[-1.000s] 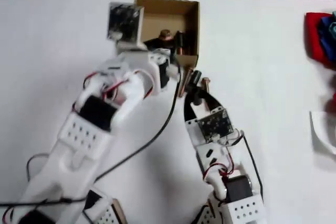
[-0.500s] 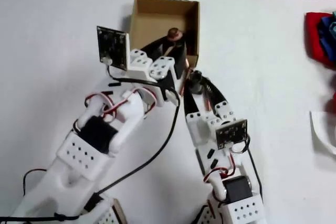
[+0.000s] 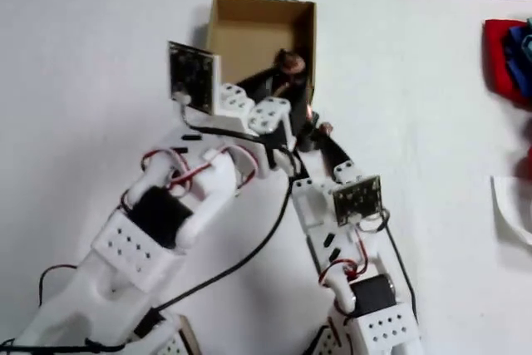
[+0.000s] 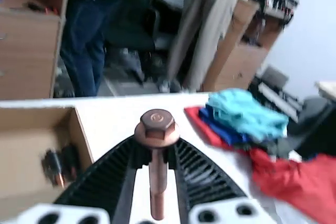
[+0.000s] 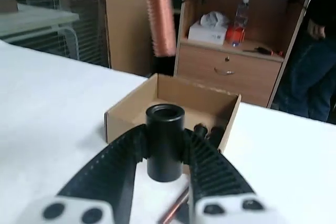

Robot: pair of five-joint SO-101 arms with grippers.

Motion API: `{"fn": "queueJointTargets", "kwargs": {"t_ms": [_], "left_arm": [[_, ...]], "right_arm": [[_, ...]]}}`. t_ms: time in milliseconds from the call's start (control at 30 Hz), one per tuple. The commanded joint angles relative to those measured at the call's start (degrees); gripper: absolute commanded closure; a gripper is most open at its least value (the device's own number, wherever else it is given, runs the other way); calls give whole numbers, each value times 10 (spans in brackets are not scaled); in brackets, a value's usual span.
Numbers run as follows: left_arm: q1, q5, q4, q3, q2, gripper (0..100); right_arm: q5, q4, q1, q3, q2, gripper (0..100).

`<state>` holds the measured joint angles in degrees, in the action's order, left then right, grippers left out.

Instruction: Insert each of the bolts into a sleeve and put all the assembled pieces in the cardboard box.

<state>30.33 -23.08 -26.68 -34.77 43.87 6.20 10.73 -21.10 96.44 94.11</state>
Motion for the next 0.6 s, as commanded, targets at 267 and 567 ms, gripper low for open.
{"fn": "queueJointTargets", "kwargs": {"t_ms": [267,567], "left_arm": [[15,46,-5,17,-35,973],[15,47,-8,16,-44,973]], "right_arm": [[-39,-11,1,-59,-34,975],[-57,-10,1,-64,-32,975]]}}
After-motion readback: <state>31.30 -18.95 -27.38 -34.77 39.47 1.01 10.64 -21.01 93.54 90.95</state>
